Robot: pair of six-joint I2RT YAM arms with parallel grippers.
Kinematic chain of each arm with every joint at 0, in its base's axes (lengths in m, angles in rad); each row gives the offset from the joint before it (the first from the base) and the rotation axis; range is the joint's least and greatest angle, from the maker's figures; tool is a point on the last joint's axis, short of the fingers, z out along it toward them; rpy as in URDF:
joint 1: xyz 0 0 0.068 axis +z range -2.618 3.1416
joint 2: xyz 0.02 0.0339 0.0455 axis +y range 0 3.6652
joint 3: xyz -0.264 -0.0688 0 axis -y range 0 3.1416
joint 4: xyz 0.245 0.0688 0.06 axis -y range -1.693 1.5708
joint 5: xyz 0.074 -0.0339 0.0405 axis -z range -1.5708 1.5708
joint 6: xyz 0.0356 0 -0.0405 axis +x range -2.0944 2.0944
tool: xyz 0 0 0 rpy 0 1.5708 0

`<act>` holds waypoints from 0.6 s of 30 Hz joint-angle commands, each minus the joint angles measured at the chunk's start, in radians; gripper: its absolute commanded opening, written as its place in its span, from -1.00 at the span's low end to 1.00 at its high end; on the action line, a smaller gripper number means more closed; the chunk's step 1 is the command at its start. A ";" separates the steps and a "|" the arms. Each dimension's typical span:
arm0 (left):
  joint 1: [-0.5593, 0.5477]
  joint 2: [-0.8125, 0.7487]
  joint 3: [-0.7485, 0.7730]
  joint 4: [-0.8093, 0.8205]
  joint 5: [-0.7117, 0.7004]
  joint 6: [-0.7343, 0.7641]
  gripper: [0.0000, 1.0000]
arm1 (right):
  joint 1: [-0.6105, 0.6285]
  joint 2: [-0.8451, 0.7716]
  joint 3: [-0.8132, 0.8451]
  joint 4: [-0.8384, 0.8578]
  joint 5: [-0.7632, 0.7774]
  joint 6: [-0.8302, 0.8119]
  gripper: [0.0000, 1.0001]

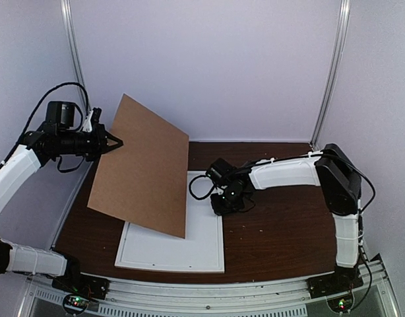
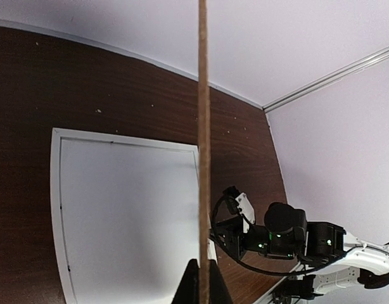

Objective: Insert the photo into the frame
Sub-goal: Move the frame body to the center of the board.

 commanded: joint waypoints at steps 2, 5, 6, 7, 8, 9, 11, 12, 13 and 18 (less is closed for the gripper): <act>0.002 -0.034 -0.094 0.264 0.083 -0.173 -1.00 | -0.044 -0.098 -0.091 -0.054 0.073 0.000 -0.50; -0.008 -0.049 -0.160 0.339 0.077 -0.241 -1.00 | -0.066 -0.141 -0.127 -0.048 0.064 -0.007 -0.48; -0.014 -0.052 -0.179 0.359 0.074 -0.263 -1.00 | -0.074 -0.155 -0.136 -0.041 0.055 -0.011 -0.45; -0.019 -0.056 -0.199 0.384 0.073 -0.282 -1.00 | -0.082 -0.171 -0.145 -0.030 0.030 -0.016 -0.41; -0.026 -0.058 -0.215 0.407 0.072 -0.300 -1.00 | -0.091 -0.190 -0.157 -0.014 -0.001 -0.021 -0.36; -0.034 -0.060 -0.241 0.433 0.071 -0.322 -1.00 | -0.103 -0.210 -0.169 0.007 -0.030 -0.022 -0.31; -0.052 -0.055 -0.275 0.491 0.078 -0.364 -1.00 | -0.126 -0.255 -0.186 0.035 -0.077 -0.026 -0.21; -0.062 -0.048 -0.291 0.517 0.083 -0.381 -1.00 | -0.136 -0.276 -0.188 0.037 -0.090 -0.032 -0.18; -0.072 -0.039 -0.305 0.539 0.087 -0.395 -1.00 | -0.146 -0.296 -0.188 0.031 -0.095 -0.039 -0.15; -0.131 0.010 -0.341 0.599 0.077 -0.424 -1.00 | -0.196 -0.385 -0.174 -0.029 -0.071 -0.081 -0.08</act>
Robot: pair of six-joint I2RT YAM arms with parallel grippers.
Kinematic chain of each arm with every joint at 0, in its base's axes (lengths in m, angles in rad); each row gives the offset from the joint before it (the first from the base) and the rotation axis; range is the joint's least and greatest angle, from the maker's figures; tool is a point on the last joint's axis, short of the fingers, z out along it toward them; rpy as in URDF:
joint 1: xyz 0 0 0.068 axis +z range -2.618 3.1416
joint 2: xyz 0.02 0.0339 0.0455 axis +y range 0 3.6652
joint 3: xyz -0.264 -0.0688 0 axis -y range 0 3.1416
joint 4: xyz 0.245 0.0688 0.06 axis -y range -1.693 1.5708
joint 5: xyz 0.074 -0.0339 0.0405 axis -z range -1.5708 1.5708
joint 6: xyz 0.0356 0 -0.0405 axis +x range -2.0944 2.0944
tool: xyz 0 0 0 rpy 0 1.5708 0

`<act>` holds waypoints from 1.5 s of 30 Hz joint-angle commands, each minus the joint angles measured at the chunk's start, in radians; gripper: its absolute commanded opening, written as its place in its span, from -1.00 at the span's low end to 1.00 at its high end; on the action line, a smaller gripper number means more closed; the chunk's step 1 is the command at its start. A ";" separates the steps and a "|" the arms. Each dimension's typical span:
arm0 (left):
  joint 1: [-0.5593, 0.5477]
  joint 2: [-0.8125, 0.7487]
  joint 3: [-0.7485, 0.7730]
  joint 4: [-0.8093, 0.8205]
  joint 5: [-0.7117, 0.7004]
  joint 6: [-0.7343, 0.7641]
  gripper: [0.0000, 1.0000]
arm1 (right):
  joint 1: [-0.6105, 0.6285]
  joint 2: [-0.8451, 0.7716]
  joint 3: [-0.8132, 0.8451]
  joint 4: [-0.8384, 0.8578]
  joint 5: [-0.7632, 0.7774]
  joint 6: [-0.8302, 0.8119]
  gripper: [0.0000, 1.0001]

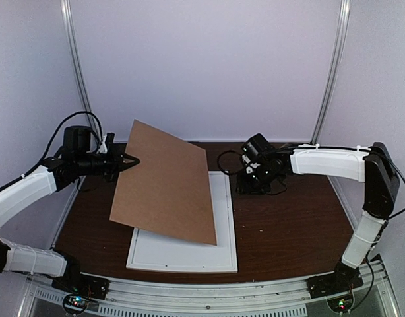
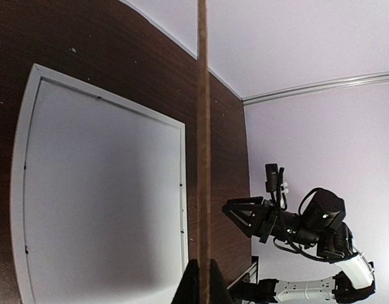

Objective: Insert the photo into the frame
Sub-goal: Move the frame body to the center of the board, then place the backboard on the frame body.

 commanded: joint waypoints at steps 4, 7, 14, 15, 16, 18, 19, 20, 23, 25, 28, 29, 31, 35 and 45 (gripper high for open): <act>-0.064 0.057 -0.019 0.245 0.008 -0.060 -1.00 | -0.071 -0.111 -0.015 -0.041 0.003 -0.054 -0.07; -0.070 0.096 -0.033 0.290 0.010 -0.068 -1.00 | -0.088 -0.128 -0.042 -0.039 0.002 -0.054 -0.07; -0.084 0.197 -0.071 0.435 0.030 -0.110 -1.00 | -0.095 -0.123 -0.087 -0.019 -0.013 -0.043 -0.07; -0.086 0.210 -0.075 0.449 0.032 -0.112 -1.00 | -0.095 -0.120 -0.090 -0.017 -0.015 -0.042 -0.07; -0.089 0.225 -0.076 0.457 0.034 -0.112 -1.00 | -0.095 -0.119 -0.093 -0.015 -0.016 -0.042 -0.07; -0.092 0.248 -0.081 0.484 0.045 -0.115 -1.00 | -0.096 -0.118 -0.097 -0.015 -0.016 -0.043 -0.07; -0.095 0.256 -0.083 0.494 0.048 -0.117 -1.00 | -0.095 -0.117 -0.099 -0.015 -0.016 -0.044 -0.08; -0.096 0.263 -0.086 0.502 0.051 -0.118 -1.00 | -0.096 -0.117 -0.100 -0.016 -0.015 -0.045 -0.08; -0.101 0.281 -0.088 0.516 0.058 -0.118 -1.00 | -0.097 -0.116 -0.104 -0.014 -0.016 -0.045 -0.08; -0.103 0.286 -0.089 0.523 0.062 -0.117 -1.00 | -0.097 -0.111 -0.105 -0.011 -0.021 -0.044 -0.07; -0.106 0.286 -0.090 0.513 0.066 -0.112 -1.00 | -0.097 -0.104 -0.107 -0.006 -0.024 -0.043 -0.07; -0.107 0.286 -0.091 0.510 0.066 -0.110 -1.00 | -0.097 -0.103 -0.109 -0.004 -0.026 -0.044 -0.07; -0.107 0.284 -0.096 0.502 0.066 -0.105 -1.00 | -0.098 -0.102 -0.111 0.001 -0.027 -0.042 -0.08; -0.109 0.286 -0.102 0.492 0.075 -0.107 -1.00 | -0.097 -0.093 -0.117 0.006 -0.027 -0.042 -0.07; -0.116 0.282 -0.111 0.466 0.072 -0.095 -1.00 | -0.097 -0.087 -0.128 0.016 -0.028 -0.042 -0.07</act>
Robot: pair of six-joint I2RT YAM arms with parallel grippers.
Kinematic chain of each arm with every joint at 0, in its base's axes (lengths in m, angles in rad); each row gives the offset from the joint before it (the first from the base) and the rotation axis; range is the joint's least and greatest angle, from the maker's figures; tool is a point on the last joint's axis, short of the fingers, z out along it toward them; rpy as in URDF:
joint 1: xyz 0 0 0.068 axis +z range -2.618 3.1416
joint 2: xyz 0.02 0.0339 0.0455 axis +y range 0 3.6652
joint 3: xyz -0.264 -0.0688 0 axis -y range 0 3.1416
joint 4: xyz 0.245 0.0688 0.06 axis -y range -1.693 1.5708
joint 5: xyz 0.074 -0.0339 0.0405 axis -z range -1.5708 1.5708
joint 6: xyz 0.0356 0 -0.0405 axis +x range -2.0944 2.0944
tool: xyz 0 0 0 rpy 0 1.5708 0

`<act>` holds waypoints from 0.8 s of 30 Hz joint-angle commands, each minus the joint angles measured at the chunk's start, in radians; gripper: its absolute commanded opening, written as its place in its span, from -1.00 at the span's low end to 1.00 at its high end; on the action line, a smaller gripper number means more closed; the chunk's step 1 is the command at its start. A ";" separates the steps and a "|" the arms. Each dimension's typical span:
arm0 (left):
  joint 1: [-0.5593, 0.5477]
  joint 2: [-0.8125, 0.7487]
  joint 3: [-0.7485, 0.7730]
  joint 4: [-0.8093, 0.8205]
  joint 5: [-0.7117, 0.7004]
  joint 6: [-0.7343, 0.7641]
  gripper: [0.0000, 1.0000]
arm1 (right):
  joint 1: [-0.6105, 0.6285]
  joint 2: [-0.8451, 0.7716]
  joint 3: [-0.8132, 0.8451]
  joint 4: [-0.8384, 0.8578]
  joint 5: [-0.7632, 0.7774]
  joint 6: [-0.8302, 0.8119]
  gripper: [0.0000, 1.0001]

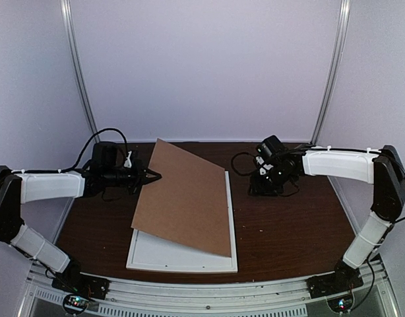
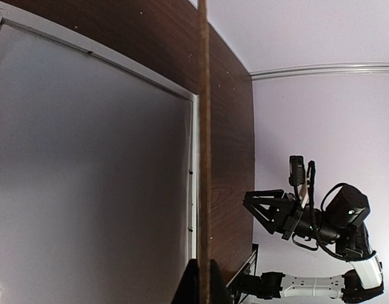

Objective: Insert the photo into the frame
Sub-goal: Place the backboard on the frame body.

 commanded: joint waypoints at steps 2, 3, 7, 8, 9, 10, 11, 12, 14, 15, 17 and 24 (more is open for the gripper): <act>-0.009 -0.007 -0.001 0.082 0.035 0.004 -1.00 | -0.003 0.009 -0.015 0.017 -0.004 -0.002 -0.07; -0.011 -0.007 -0.003 0.081 0.034 0.004 -1.00 | -0.003 0.010 -0.017 0.017 -0.003 -0.002 -0.07; -0.018 -0.009 -0.010 0.076 0.034 0.002 -1.00 | -0.004 0.011 -0.020 0.020 0.001 -0.001 -0.08; -0.018 -0.012 -0.013 0.076 0.031 0.003 -1.00 | -0.005 0.011 -0.020 0.020 -0.001 -0.001 -0.08; -0.018 -0.014 -0.016 0.075 0.030 0.004 -1.00 | -0.005 0.012 -0.020 0.022 -0.003 -0.001 -0.07; -0.019 -0.014 -0.020 0.074 0.028 0.004 -1.00 | -0.005 0.013 -0.020 0.022 -0.002 -0.002 -0.07; -0.019 -0.014 -0.021 0.074 0.028 0.004 -1.00 | -0.005 0.015 -0.020 0.023 -0.003 -0.002 -0.07; -0.020 -0.014 -0.024 0.074 0.027 0.005 -1.00 | -0.005 0.017 -0.020 0.023 -0.004 -0.003 -0.07; -0.021 -0.012 -0.029 0.076 0.023 0.006 -1.00 | -0.005 0.019 -0.019 0.024 -0.006 -0.002 -0.06; -0.022 -0.011 -0.031 0.077 0.022 0.006 -1.00 | -0.005 0.020 -0.018 0.024 -0.005 -0.003 -0.05; -0.024 -0.010 -0.033 0.078 0.019 0.006 -1.00 | -0.006 0.018 -0.017 0.021 -0.001 -0.004 -0.02; -0.028 -0.006 -0.033 0.078 0.017 0.006 -1.00 | -0.010 0.005 -0.017 0.001 0.036 -0.001 0.30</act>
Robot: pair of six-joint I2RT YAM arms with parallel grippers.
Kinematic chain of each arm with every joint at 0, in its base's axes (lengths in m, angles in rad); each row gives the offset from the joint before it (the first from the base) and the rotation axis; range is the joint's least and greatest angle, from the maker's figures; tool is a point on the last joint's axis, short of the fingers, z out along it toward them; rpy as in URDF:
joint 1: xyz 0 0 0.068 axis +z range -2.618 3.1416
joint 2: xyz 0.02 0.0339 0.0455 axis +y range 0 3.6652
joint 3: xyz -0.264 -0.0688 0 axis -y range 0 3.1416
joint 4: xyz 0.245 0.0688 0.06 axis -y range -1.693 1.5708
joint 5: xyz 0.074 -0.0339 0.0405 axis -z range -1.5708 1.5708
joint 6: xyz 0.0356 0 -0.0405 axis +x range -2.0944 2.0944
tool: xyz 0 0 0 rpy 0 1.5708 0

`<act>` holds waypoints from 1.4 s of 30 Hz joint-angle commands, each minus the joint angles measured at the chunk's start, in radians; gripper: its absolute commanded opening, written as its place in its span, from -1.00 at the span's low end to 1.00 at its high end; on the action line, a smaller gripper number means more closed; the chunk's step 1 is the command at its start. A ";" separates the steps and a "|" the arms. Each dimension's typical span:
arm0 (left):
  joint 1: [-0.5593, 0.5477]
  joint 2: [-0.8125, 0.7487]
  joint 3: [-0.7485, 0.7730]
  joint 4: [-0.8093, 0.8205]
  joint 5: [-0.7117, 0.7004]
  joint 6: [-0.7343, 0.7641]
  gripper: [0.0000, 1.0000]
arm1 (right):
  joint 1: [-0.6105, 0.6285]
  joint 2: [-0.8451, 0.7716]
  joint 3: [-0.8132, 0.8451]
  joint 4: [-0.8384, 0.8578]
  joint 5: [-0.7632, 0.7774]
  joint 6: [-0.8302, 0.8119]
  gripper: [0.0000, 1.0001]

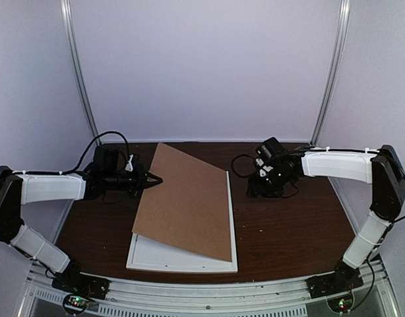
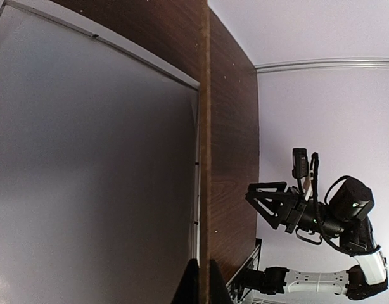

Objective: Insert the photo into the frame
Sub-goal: Place the backboard on the frame body.

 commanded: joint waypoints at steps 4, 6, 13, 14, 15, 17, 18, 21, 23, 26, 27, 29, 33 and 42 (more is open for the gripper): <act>-0.012 -0.019 -0.006 0.064 0.012 0.007 -1.00 | -0.008 -0.013 -0.004 -0.020 0.053 -0.001 0.54; -0.012 -0.028 -0.006 0.053 0.010 0.010 -1.00 | -0.009 -0.014 -0.004 -0.024 0.058 -0.002 0.70; -0.019 -0.067 -0.007 0.005 -0.003 0.030 -1.00 | -0.012 -0.015 -0.007 -0.022 0.066 -0.001 0.81; -0.021 -0.073 -0.007 -0.005 -0.007 0.033 -1.00 | -0.013 -0.016 -0.008 -0.021 0.065 -0.002 0.82; -0.021 -0.077 -0.007 -0.013 -0.011 0.037 -1.00 | -0.011 -0.016 -0.010 -0.019 0.063 -0.002 0.82; -0.021 -0.080 -0.008 -0.017 -0.014 0.038 -1.00 | -0.013 -0.015 -0.012 -0.015 0.059 -0.001 0.82; -0.021 -0.080 -0.010 -0.016 -0.014 0.040 -1.00 | -0.013 -0.014 -0.012 -0.015 0.057 0.000 0.82; -0.022 -0.075 -0.017 -0.013 -0.023 0.044 -1.00 | -0.014 -0.015 -0.013 -0.013 0.055 0.000 0.82; -0.022 -0.066 -0.021 0.004 -0.019 0.036 -1.00 | -0.013 -0.016 -0.013 -0.014 0.054 0.000 0.82; -0.025 -0.056 -0.021 0.022 -0.016 0.024 -1.00 | -0.013 -0.017 -0.015 -0.017 0.055 0.000 0.81; -0.027 -0.056 -0.020 0.022 -0.018 0.021 -1.00 | -0.013 -0.017 -0.015 -0.016 0.054 0.000 0.82; -0.028 -0.059 -0.023 0.024 -0.022 0.016 -1.00 | -0.013 -0.018 -0.016 -0.017 0.055 -0.002 0.82; -0.034 -0.089 -0.025 -0.007 -0.051 0.021 -1.00 | -0.015 -0.016 -0.018 -0.014 0.054 -0.001 0.82; -0.042 -0.117 -0.025 -0.045 -0.086 0.041 -1.00 | -0.014 0.001 -0.014 -0.005 0.045 -0.003 0.81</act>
